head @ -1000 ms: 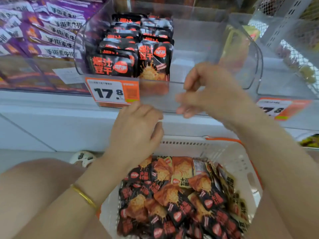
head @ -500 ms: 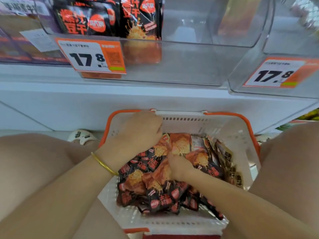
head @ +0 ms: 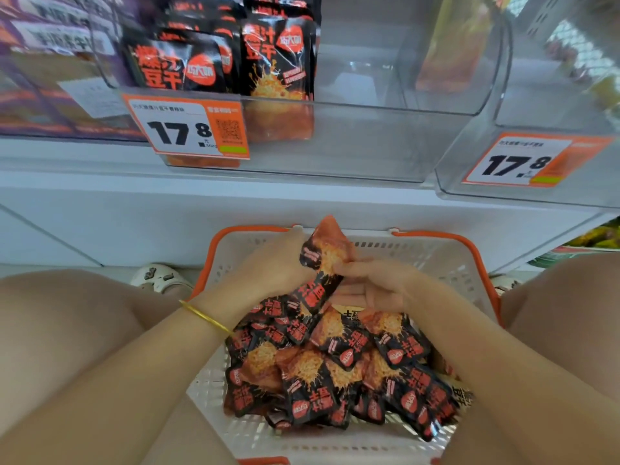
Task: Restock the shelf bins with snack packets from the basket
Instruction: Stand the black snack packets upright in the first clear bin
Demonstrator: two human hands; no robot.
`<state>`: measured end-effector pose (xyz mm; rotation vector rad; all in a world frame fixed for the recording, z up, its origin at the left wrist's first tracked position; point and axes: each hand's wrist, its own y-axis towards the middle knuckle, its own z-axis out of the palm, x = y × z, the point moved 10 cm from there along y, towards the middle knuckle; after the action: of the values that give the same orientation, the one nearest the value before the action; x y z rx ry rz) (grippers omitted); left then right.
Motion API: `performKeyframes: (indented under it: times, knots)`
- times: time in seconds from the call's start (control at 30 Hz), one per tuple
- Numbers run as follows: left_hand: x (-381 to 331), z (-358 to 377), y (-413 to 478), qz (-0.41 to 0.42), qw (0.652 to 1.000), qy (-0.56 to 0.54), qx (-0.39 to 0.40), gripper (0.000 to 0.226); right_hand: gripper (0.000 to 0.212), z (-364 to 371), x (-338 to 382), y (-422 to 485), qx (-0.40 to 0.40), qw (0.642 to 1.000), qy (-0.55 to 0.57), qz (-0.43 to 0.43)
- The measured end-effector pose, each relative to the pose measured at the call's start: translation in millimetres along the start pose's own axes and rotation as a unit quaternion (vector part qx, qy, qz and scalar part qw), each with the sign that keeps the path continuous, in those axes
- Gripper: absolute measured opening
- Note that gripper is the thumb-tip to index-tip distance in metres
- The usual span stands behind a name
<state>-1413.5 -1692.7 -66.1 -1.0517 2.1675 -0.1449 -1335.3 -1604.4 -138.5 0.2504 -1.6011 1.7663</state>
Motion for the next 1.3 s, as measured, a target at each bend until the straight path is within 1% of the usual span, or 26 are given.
performKeyframes:
  times: [0.03, 0.07, 0.1, 0.13, 0.2, 0.23, 0.27, 0.3, 0.37, 0.43, 0.5, 0.53, 0.6, 0.67, 0.7, 0.77, 0.8, 0.87, 0.9, 0.97, 1.0, 1.03, 1.1, 1.2, 1.23, 1.3]
  knots:
    - [-1, -10, -2, 0.004, 0.999, 0.026, -0.019, 0.025, 0.039, -10, 9, -5, -0.047, 0.995, -0.078, -0.030]
    - [-3, -17, -4, 0.015, 0.998, 0.064, -0.026, 0.029, 0.062, -24, 24, -11, -0.116, 0.975, -0.171, -0.080]
    - [-4, -21, -5, 0.027, 0.995, 0.096, -0.019, 0.035, 0.077, -31, 45, -21, -0.168, 0.940, -0.255, -0.152]
    - [-6, -24, -7, 0.040, 0.992, 0.116, -0.006, 0.040, 0.081, -26, 65, -31, -0.178, 0.900, -0.325, -0.231]
    - [-14, -30, -12, 0.065, 0.991, 0.120, 0.011, 0.042, 0.067, 5, 86, -48, -0.120, 0.828, -0.442, -0.324]
    - [-21, -36, -15, 0.081, 0.991, 0.109, 0.001, 0.039, 0.056, 18, 91, -53, -0.089, 0.799, -0.485, -0.345]
    - [-29, -45, -17, 0.098, 0.991, 0.087, -0.021, 0.034, 0.045, 27, 95, -56, -0.064, 0.784, -0.504, -0.357]
    - [-37, -57, -22, 0.114, 0.991, 0.054, -0.053, 0.029, 0.033, 35, 97, -58, -0.037, 0.787, -0.498, -0.362]
    - [-47, -86, -31, 0.136, 0.983, -0.024, -0.124, 0.027, 0.013, 47, 102, -67, 0.030, 0.839, -0.415, -0.349]
    - [-53, -118, -41, 0.154, 0.962, -0.097, -0.205, 0.032, 0.017, 59, 114, -83, 0.095, 0.883, -0.322, -0.328]
    - [-57, -155, -55, 0.190, 0.918, -0.153, -0.314, 0.032, 0.014, 69, 140, -108, 0.118, 0.894, -0.264, -0.343]
    - [-57, -173, -64, 0.206, 0.890, -0.156, -0.375, 0.030, 0.012, 71, 156, -119, 0.112, 0.898, -0.238, -0.353]
    - [-55, -204, -81, 0.217, 0.838, -0.105, -0.489, 0.031, 0.009, 71, 195, -135, 0.059, 0.899, -0.205, -0.383]
    - [-53, -222, -85, 0.189, 0.812, -0.004, -0.552, 0.031, 0.008, 69, 235, -145, -0.015, 0.882, -0.196, -0.429]
    - [-53, -225, -81, 0.165, 0.810, 0.059, -0.560, 0.031, 0.009, 69, 253, -147, -0.051, 0.871, -0.191, -0.450]
    - [-53, -224, -66, 0.127, 0.813, 0.160, -0.546, 0.034, 0.022, 68, 279, -138, -0.113, 0.850, -0.207, -0.470]
    - [-51, -222, -59, 0.112, 0.815, 0.185, -0.537, 0.036, 0.028, 70, 285, -126, -0.139, 0.845, -0.237, -0.458]
    - [-44, -215, -51, 0.092, 0.818, 0.203, -0.530, 0.040, 0.029, 79, 285, -93, -0.164, 0.832, -0.339, -0.408]
    - [-41, -213, -49, 0.088, 0.817, 0.206, -0.531, 0.041, 0.027, 83, 283, -76, -0.179, 0.809, -0.409, -0.383]
    - [-41, -211, -49, 0.089, 0.812, 0.209, -0.537, 0.040, 0.034, 87, 283, -57, -0.221, 0.740, -0.529, -0.352]
    - [-41, -211, -49, 0.090, 0.810, 0.210, -0.540, 0.040, 0.036, 87, 283, -55, -0.231, 0.725, -0.553, -0.340]
    - [-41, -211, -49, 0.090, 0.809, 0.209, -0.542, 0.039, 0.034, 86, 284, -53, -0.228, 0.729, -0.558, -0.327]
    - [-43, -212, -50, 0.093, 0.807, 0.209, -0.544, 0.039, 0.031, 82, 279, -49, -0.207, 0.761, -0.541, -0.294]
    - [-44, -211, -50, 0.094, 0.803, 0.214, -0.549, 0.037, 0.045, 79, 275, -42, -0.179, 0.834, -0.438, -0.285]
    - [-43, -212, -50, 0.094, 0.802, 0.215, -0.549, 0.037, 0.044, 79, 275, -39, -0.180, 0.845, -0.415, -0.287]
    - [-42, -212, -49, 0.091, 0.802, 0.217, -0.548, 0.037, 0.039, 84, 274, -38, -0.180, 0.830, -0.444, -0.284]
